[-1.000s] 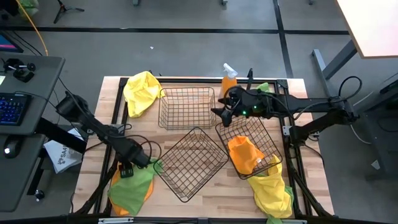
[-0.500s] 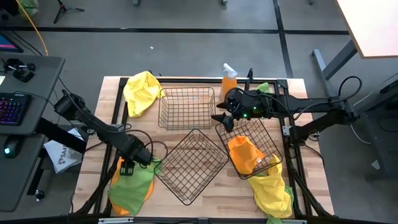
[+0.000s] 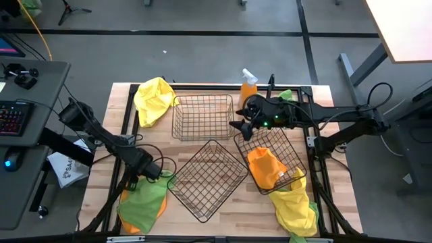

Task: Sort microfiber towel by color & place in baskets
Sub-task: Put the orange microfiber cloth into the right wire basket

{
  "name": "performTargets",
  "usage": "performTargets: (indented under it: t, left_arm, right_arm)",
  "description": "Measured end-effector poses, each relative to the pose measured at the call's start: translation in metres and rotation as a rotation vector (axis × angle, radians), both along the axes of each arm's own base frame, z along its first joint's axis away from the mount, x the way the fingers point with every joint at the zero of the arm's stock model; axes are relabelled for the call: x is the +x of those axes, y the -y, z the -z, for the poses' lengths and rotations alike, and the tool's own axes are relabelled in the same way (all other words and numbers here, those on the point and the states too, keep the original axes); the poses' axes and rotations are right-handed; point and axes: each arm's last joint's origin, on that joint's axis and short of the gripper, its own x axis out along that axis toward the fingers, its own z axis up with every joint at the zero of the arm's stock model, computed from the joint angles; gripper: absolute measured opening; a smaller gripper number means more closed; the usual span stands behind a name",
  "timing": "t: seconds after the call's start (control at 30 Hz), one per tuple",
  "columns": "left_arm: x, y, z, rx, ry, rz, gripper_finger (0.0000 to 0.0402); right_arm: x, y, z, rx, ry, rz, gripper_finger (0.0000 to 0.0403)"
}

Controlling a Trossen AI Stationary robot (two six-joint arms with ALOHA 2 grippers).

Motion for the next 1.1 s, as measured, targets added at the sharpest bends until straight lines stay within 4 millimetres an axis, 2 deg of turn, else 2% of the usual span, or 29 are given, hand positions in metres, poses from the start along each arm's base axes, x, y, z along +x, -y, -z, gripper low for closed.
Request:
performTargets:
  t: [0.13, 0.23, 0.33, 0.4, 0.43, 0.57, 0.73, 0.9, 1.0, 1.1]
  left_arm:
    - [-0.001, 0.0, 0.002, 0.116, 0.069, 0.029, 0.0174]
    - [0.001, 0.0, 0.003, 0.147, 0.079, -0.055, 0.0159]
    - [0.0, 0.003, 0.0, 0.127, 0.016, -0.162, 0.0098]
    - [0.002, 0.005, -0.009, 0.124, -0.017, -0.207, 0.0033]
    - [0.003, 0.006, -0.016, 0.134, -0.026, -0.225, 0.0018]
    - [0.011, 0.01, -0.061, 0.145, -0.003, -0.269, 0.0005]
    - [0.014, 0.011, -0.139, 0.165, 0.049, -0.361, 0.0001]
    - [0.016, 0.011, -0.209, -0.004, 0.234, -0.556, 0.0001]
    - [0.017, 0.01, -0.237, -0.061, 0.303, -0.668, 0.0]
    - [0.015, 0.009, -0.252, -0.082, 0.313, -0.751, 0.0]
  right_arm:
    - [0.0, 0.0, 0.0, -0.024, -0.005, 0.005, 0.03]
    - [0.0, 0.001, 0.0, -0.045, -0.007, 0.028, 0.03]
    - [0.0, 0.002, 0.0, -0.045, -0.007, 0.041, 0.03]
    - [0.0, 0.002, 0.0, -0.044, -0.006, 0.042, 0.03]
    - [0.0, 0.002, 0.0, -0.044, -0.006, 0.042, 0.03]
    - [0.0, 0.002, 0.0, -0.051, -0.008, 0.042, 0.03]
    - [0.0, 0.002, 0.0, -0.087, -0.016, 0.05, 0.03]
    - [0.0, 0.002, -0.001, -0.108, -0.016, 0.043, 0.03]
    - [0.0, 0.002, -0.002, -0.112, -0.003, 0.041, 0.03]
    - [0.001, 0.002, -0.004, -0.13, 0.011, 0.034, 0.03]
